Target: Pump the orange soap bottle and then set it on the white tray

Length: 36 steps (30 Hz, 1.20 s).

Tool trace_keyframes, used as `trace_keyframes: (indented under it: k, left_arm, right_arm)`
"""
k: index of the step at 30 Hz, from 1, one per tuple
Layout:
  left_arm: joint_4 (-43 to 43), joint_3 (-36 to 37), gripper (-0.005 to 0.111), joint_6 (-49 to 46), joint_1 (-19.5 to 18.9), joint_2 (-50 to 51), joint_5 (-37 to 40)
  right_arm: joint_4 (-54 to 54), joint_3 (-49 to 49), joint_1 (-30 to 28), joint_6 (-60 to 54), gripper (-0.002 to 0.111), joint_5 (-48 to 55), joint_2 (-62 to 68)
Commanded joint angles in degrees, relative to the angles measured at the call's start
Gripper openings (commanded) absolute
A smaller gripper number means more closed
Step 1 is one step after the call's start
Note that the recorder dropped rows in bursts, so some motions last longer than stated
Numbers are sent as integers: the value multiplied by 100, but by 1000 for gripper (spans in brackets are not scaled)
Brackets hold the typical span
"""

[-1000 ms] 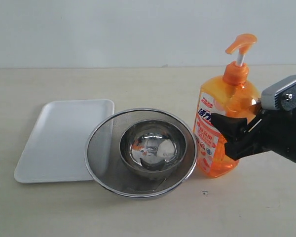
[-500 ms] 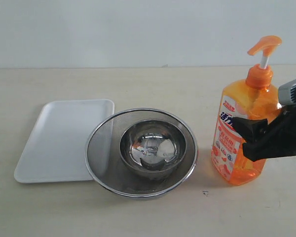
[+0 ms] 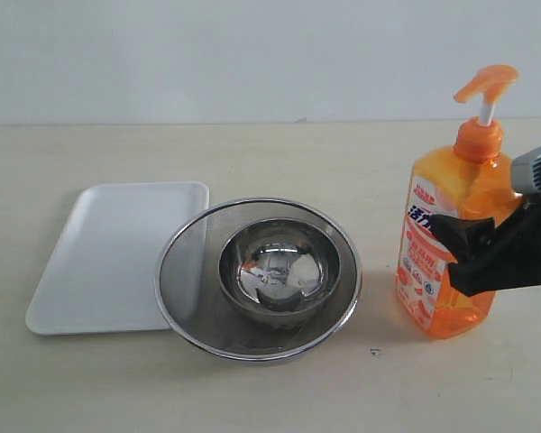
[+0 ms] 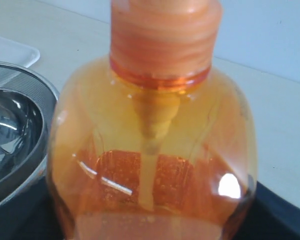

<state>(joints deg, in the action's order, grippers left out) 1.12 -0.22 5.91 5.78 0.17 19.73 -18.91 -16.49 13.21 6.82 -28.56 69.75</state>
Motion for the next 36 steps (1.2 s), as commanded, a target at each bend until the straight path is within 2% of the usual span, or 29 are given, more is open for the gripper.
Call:
trace_keyframes:
  k: [1, 4, 7, 17, 20, 25, 36]
  left_arm:
    - [-10, 22, 5, 12, -25, -17, -29]
    - [-10, 22, 5, 12, -25, -17, -29]
    - [-10, 22, 5, 12, -25, -17, -29]
    - [-10, 22, 5, 12, -25, -17, -29]
    - [-10, 22, 5, 12, -25, -17, -29]
    - [-10, 22, 5, 12, -25, -17, -29]
    - [-10, 22, 5, 12, -25, -17, -29]
  right_arm:
    - [209, -18, 9, -287, 5, -515, -109]
    - [429, -18, 172, -543, 5, -554, -109]
    - [1172, -18, 540, -1319, 5, -554, -109]
    - [4659, -433, 2029, -4808, 1, -300, -109]
    - [5220, -485, 2354, -5406, 1, -385, -109]
    - [6059, -485, 2580, -6016, 1, -557, -109]
    - [6457, -485, 2758, -6235, 1, -1027, -109]
